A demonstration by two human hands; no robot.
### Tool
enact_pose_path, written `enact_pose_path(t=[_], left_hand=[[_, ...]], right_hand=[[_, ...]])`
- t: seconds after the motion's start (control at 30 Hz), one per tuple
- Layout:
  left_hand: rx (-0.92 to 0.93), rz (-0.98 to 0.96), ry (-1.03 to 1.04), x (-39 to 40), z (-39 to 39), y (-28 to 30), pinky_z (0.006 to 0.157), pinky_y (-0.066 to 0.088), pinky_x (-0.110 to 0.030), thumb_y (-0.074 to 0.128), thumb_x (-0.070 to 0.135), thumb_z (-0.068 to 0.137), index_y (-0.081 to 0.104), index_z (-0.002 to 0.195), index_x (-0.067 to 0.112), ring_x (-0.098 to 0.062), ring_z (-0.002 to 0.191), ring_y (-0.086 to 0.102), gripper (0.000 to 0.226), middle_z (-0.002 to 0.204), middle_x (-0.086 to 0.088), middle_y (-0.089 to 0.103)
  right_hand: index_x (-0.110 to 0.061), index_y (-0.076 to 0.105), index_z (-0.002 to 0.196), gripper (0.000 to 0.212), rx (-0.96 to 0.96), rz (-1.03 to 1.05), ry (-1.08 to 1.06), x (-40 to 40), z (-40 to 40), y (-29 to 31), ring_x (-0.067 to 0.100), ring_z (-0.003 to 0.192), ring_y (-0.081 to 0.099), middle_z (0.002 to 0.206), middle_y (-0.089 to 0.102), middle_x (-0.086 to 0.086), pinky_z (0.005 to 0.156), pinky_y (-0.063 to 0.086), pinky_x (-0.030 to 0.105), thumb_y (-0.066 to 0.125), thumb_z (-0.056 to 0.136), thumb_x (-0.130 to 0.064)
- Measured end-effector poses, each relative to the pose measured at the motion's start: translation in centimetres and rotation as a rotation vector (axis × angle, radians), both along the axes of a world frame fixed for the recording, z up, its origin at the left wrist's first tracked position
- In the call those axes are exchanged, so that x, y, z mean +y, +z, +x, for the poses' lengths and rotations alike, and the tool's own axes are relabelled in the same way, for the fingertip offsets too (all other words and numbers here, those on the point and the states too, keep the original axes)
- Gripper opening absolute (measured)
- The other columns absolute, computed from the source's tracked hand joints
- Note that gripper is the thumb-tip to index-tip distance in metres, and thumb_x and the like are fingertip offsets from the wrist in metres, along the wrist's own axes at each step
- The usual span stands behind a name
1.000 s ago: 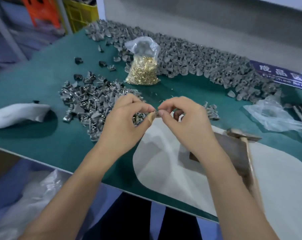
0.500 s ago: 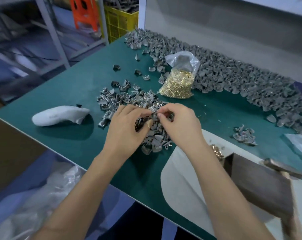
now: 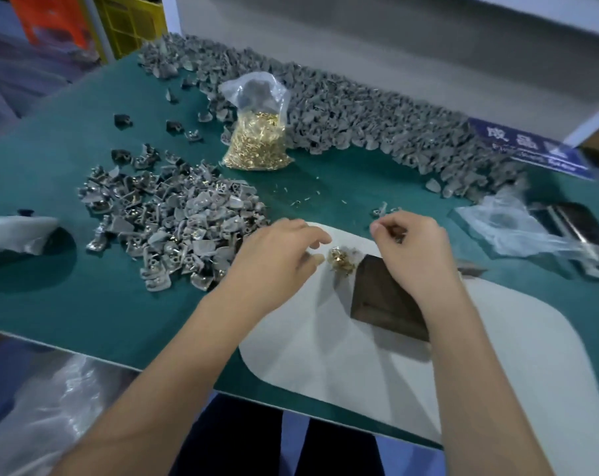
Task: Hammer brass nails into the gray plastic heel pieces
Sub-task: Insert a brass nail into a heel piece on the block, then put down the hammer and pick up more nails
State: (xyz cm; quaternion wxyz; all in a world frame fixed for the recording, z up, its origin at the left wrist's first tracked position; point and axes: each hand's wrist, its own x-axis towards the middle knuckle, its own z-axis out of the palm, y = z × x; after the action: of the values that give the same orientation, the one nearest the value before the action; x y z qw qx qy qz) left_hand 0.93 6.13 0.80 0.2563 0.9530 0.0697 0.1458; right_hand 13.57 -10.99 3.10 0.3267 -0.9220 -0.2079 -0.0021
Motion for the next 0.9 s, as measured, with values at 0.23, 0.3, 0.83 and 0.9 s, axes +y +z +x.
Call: enact_pose_path(t=[0.23, 0.3, 0.83, 0.9], left_hand=[[0.202, 0.136, 0.003, -1.9, 2.9, 0.2, 0.092, 0.046, -0.037, 0.056, 0.026, 0.103, 0.055, 0.139, 0.03, -0.019, 0.123, 0.05, 0.036, 0.125, 0.006, 0.059], [0.215, 0.117, 0.015, -2.2, 3.3, 0.6, 0.09, 0.049, -0.04, 0.055, 0.022, 0.104, 0.056, 0.137, 0.029, -0.021, 0.118, 0.055, 0.034, 0.121, 0.004, 0.058], [0.218, 0.142, 0.064, -0.3, 4.2, 0.8, 0.08, 0.046, -0.033, 0.061, 0.034, 0.1, 0.067, 0.115, 0.041, -0.011, 0.105, 0.055, 0.017, 0.106, 0.013, 0.058], [0.193, 0.142, 0.059, -0.4, 4.4, 0.7, 0.077, 0.043, -0.032, 0.063, 0.036, 0.099, 0.068, 0.108, 0.043, -0.008, 0.102, 0.055, 0.013, 0.102, 0.014, 0.058]], right_hand=[[-0.022, 0.074, 0.088, 0.015, -0.064, 0.153, -0.079, -3.8, -2.2, -0.6, 0.009, 0.078, 0.061, 0.083, 0.071, -0.009, 0.072, 0.045, 0.026, 0.063, 0.098, -0.019], [-0.017, 0.075, 0.092, 0.013, -0.122, 0.273, -0.13, -4.3, -2.8, -0.4, 0.012, 0.083, 0.062, 0.087, 0.072, -0.004, 0.078, 0.047, 0.025, 0.064, 0.098, -0.017], [-0.02, 0.072, 0.106, 0.012, 0.07, 0.2, -0.395, -10.4, 0.6, -2.8, 0.015, 0.076, 0.056, 0.085, 0.063, -0.004, 0.065, 0.037, 0.027, 0.069, 0.096, -0.015], [-0.017, 0.071, 0.109, 0.013, 0.068, 0.174, -0.371, -10.2, 1.1, -2.7, 0.02, 0.082, 0.058, 0.091, 0.065, 0.002, 0.07, 0.036, 0.028, 0.067, 0.097, -0.013]])
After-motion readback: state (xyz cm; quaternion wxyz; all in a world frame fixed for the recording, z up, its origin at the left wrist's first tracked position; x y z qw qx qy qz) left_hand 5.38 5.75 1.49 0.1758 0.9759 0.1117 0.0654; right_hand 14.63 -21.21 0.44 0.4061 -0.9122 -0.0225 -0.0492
